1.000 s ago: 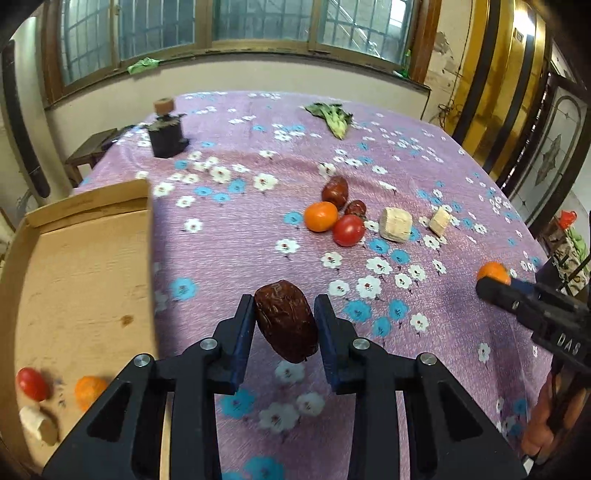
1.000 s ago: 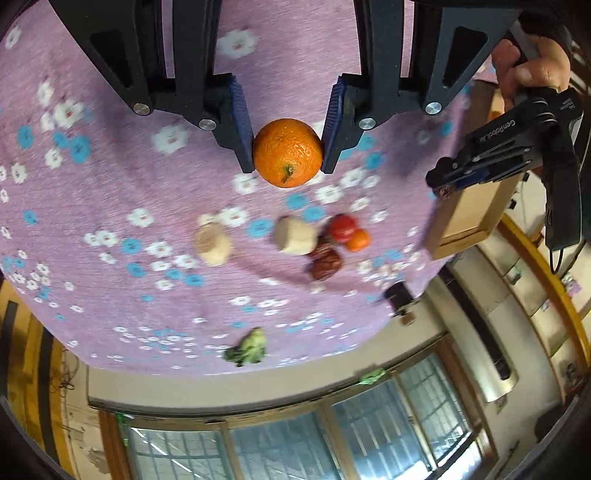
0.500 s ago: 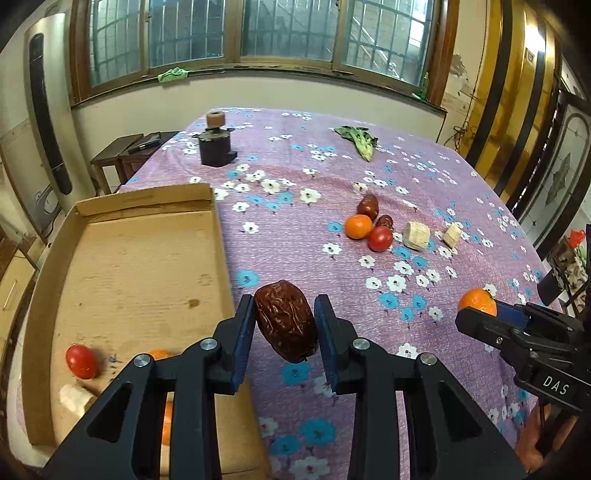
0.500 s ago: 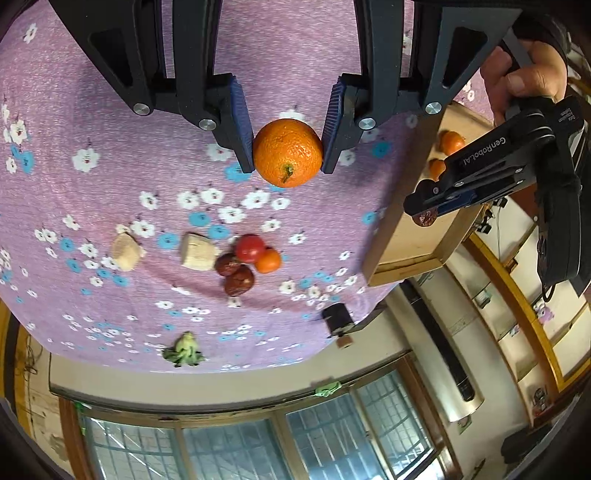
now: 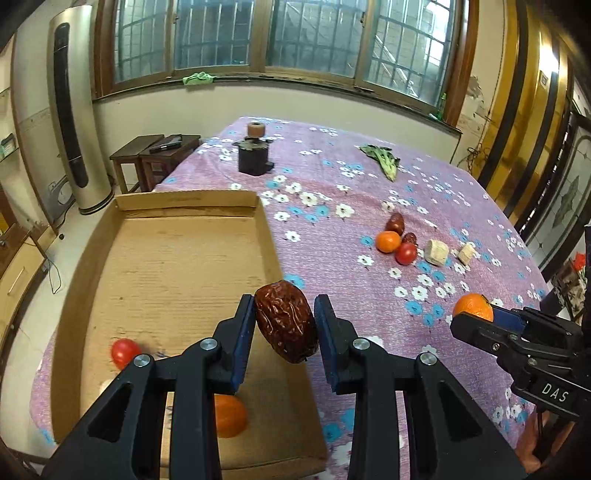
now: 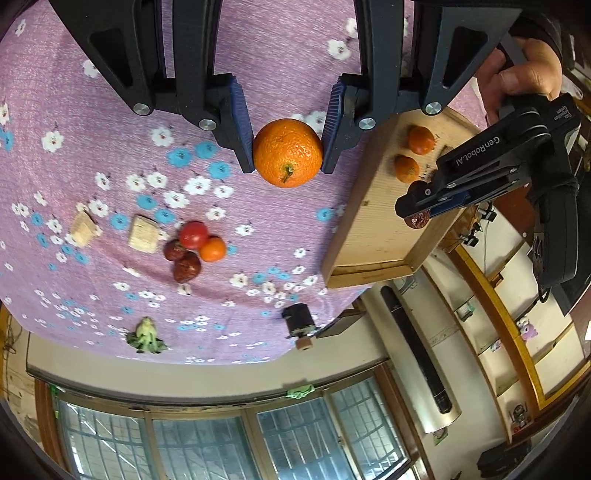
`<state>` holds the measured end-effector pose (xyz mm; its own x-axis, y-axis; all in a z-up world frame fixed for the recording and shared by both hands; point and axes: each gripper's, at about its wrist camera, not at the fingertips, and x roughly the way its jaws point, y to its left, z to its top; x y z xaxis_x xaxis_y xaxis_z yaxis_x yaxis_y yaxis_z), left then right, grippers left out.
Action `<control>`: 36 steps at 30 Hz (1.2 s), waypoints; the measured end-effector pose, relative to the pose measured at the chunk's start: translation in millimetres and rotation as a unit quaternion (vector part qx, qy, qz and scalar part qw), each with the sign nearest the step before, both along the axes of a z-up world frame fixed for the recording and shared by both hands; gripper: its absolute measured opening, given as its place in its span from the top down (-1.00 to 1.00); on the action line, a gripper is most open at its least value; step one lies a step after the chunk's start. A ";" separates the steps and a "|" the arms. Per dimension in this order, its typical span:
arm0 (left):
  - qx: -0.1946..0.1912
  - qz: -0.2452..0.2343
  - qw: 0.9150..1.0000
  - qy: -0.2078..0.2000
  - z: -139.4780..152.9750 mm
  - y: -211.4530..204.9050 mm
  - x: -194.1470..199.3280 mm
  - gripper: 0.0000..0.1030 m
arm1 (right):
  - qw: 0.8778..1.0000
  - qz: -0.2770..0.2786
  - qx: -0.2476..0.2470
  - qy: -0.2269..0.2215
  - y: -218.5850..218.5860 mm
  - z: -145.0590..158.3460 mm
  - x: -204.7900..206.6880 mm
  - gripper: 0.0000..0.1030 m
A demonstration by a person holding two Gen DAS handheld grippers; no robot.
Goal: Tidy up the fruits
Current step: 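Carry the red date and orange into the cardboard tray and release both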
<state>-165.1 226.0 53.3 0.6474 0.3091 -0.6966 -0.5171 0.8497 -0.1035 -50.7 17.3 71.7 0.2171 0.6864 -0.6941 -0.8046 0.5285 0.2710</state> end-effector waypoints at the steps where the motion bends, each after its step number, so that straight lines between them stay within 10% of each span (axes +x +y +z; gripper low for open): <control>1: 0.001 0.004 1.000 0.000 0.1 2.4 -2.5 0.41 | 1.000 0.003 0.001 0.000 3.8 0.9 -2.4 0.30; 36: -0.013 0.087 0.996 0.004 -5.1 76.8 -47.7 0.41 | 0.995 0.095 0.004 0.013 92.3 -6.6 -38.5 0.30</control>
